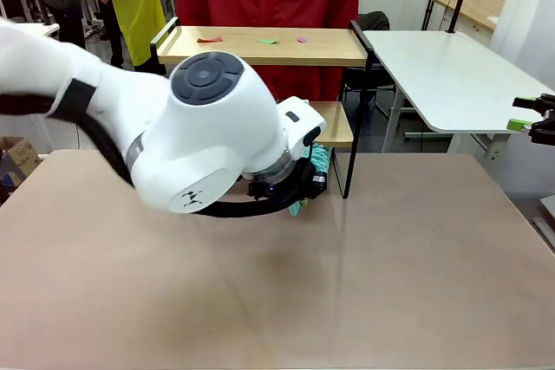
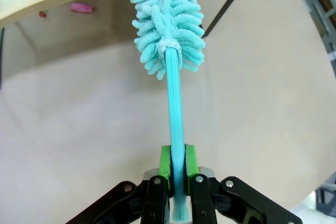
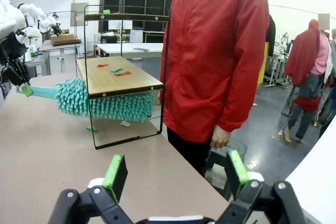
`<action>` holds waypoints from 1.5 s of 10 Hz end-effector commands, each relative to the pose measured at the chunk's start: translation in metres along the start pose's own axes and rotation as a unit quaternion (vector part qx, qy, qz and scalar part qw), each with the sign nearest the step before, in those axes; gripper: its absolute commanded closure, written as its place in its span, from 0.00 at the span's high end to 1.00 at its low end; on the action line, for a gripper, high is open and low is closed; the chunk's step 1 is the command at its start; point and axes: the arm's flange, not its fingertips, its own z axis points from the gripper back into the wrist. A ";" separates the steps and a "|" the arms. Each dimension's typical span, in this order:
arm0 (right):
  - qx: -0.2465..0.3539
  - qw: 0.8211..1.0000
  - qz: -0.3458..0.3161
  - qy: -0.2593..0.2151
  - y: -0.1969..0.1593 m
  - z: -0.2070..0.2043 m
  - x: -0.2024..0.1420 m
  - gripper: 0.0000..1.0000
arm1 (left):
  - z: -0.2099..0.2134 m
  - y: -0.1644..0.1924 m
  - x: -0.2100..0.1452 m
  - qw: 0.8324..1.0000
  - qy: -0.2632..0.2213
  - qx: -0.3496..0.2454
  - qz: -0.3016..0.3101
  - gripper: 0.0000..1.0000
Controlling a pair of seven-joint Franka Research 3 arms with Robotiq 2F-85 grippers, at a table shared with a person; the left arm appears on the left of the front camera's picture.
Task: Clean the shelf.
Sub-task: Clean the specific section of the Shelf indicated by the human with the Duster.
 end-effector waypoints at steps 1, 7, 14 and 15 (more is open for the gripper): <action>0.000 1.000 -0.006 0.009 0.000 -0.002 0.005 1.00 | -0.052 -0.039 0.011 0.999 -0.013 0.026 0.012 0.13; 0.000 1.000 -0.006 0.009 0.000 -0.002 0.005 1.00 | -0.097 -0.040 -0.004 0.997 0.053 0.047 0.023 0.13; 0.000 1.000 -0.006 0.009 0.000 -0.002 0.005 1.00 | -0.093 -0.029 -0.010 0.997 0.069 0.035 0.027 0.13; 0.000 1.000 -0.006 0.009 0.000 -0.002 0.005 1.00 | -0.092 -0.026 -0.012 0.997 0.058 0.034 0.036 0.13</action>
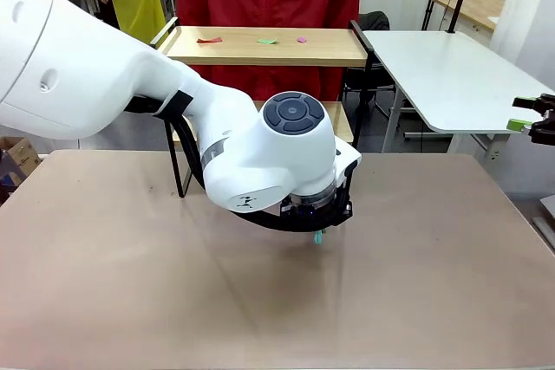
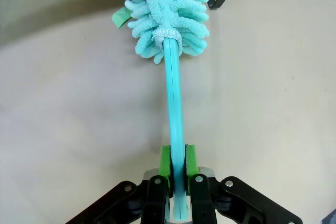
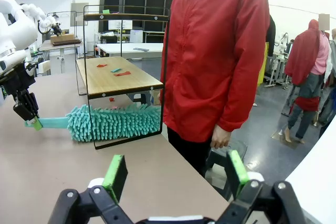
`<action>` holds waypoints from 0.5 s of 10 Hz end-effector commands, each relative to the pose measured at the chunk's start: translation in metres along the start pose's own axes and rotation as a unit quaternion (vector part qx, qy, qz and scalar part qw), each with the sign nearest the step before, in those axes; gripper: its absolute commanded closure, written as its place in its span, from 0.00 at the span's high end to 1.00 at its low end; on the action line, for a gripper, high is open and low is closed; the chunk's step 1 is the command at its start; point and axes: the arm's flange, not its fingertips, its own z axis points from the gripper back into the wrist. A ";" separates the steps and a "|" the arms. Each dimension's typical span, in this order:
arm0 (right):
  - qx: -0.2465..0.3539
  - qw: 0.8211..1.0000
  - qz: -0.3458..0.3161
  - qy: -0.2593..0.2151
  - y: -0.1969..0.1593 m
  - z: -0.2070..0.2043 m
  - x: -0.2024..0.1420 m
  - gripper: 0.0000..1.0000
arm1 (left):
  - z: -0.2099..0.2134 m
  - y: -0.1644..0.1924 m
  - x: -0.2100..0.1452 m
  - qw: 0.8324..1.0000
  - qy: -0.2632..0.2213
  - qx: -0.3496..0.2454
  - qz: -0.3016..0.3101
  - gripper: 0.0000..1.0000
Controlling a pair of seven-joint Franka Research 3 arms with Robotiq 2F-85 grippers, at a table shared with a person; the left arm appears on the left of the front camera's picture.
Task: Clean the shelf.
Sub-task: Clean the specific section of the Shelf indicated by the human with the Duster.
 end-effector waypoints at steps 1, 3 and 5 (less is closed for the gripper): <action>0.000 1.000 -0.006 0.009 0.000 -0.002 0.005 1.00 | 0.000 0.011 -0.005 1.000 -0.006 -0.006 0.015 0.13; 0.000 1.000 -0.006 0.009 0.000 -0.002 0.005 1.00 | -0.002 0.026 -0.006 1.000 0.009 0.006 0.019 0.13; 0.000 1.000 -0.006 0.009 0.000 -0.002 0.005 1.00 | -0.001 0.043 -0.003 0.999 0.020 0.025 0.013 0.13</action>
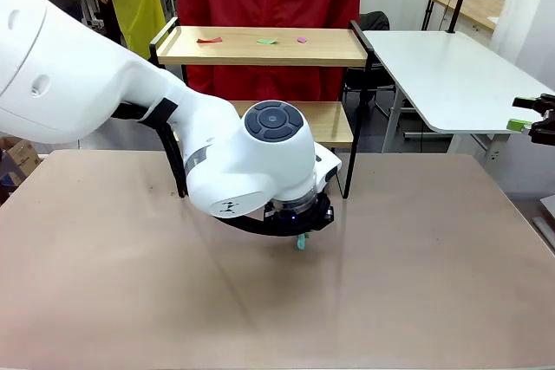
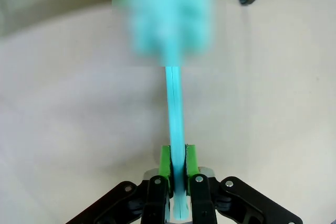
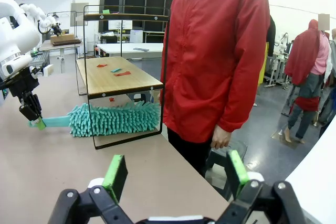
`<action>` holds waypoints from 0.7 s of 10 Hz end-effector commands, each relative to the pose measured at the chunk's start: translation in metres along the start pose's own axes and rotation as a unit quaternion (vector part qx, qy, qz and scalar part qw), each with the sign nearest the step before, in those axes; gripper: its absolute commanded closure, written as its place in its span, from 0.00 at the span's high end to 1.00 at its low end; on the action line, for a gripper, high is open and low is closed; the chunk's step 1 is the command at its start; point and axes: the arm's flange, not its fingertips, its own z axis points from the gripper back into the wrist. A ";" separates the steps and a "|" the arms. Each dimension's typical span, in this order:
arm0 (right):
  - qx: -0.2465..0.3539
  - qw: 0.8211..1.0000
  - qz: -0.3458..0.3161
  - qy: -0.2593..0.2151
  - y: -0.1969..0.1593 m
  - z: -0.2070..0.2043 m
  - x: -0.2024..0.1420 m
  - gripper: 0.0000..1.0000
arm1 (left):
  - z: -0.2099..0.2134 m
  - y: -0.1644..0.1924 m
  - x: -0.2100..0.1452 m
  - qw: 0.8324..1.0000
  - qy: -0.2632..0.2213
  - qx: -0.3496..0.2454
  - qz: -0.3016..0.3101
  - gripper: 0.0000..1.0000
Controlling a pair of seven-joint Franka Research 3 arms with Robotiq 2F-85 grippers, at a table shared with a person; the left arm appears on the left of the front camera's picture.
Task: Clean the shelf.
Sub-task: Clean the specific section of the Shelf indicated by the human with the Duster.
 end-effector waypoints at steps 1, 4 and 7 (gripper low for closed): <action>0.000 1.000 -0.006 0.009 0.000 -0.002 0.005 1.00 | 0.013 0.024 0.006 1.000 0.017 0.016 0.005 0.13; 0.000 1.000 -0.006 0.009 0.000 -0.002 0.005 1.00 | 0.024 0.062 0.015 0.998 0.050 0.031 0.013 0.13; 0.000 1.000 -0.006 0.009 0.000 -0.002 0.005 1.00 | 0.033 0.095 0.016 0.997 0.040 0.058 0.028 0.13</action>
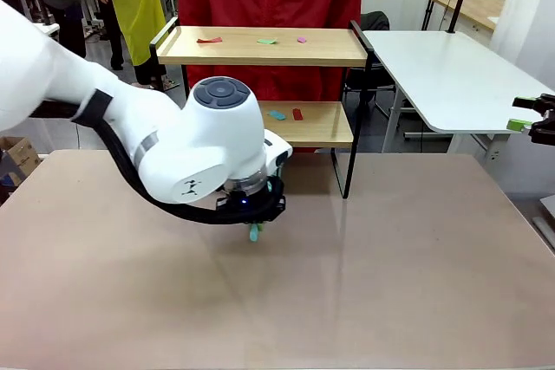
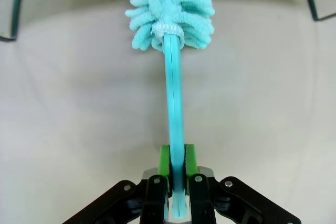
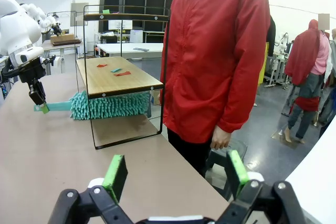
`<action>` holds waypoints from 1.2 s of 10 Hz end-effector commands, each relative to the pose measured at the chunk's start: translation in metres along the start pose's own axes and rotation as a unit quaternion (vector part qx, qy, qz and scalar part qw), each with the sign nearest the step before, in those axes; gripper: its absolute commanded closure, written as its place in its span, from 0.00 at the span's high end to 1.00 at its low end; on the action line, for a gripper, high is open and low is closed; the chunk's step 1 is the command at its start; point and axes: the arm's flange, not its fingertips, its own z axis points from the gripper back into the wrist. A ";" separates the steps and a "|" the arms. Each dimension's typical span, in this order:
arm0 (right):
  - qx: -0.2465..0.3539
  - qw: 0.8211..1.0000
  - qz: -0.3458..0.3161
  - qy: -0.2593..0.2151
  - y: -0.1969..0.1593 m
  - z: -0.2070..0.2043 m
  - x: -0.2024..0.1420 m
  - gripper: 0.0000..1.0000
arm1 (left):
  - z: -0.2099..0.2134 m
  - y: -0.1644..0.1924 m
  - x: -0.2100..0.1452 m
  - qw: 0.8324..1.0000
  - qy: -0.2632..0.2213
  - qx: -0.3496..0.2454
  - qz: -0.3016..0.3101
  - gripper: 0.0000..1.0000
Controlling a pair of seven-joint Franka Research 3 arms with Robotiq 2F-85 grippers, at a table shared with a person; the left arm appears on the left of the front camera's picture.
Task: Clean the shelf.
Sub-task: Clean the specific section of the Shelf indicated by the human with the Duster.
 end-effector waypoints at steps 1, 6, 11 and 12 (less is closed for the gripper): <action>0.000 1.000 -0.006 0.009 0.000 -0.002 0.005 1.00 | 0.010 0.027 -0.004 1.000 0.000 0.023 0.010 0.13; 0.000 1.000 -0.006 0.009 0.000 -0.002 0.005 1.00 | 0.010 0.092 -0.007 0.995 0.007 0.088 0.044 0.13; 0.000 1.000 -0.006 0.009 0.000 -0.002 0.005 1.00 | 0.030 0.128 -0.019 0.987 -0.032 0.140 0.074 0.13; 0.000 1.000 -0.006 0.009 0.000 -0.002 0.005 1.00 | 0.033 0.122 -0.023 0.991 -0.048 0.111 0.056 0.13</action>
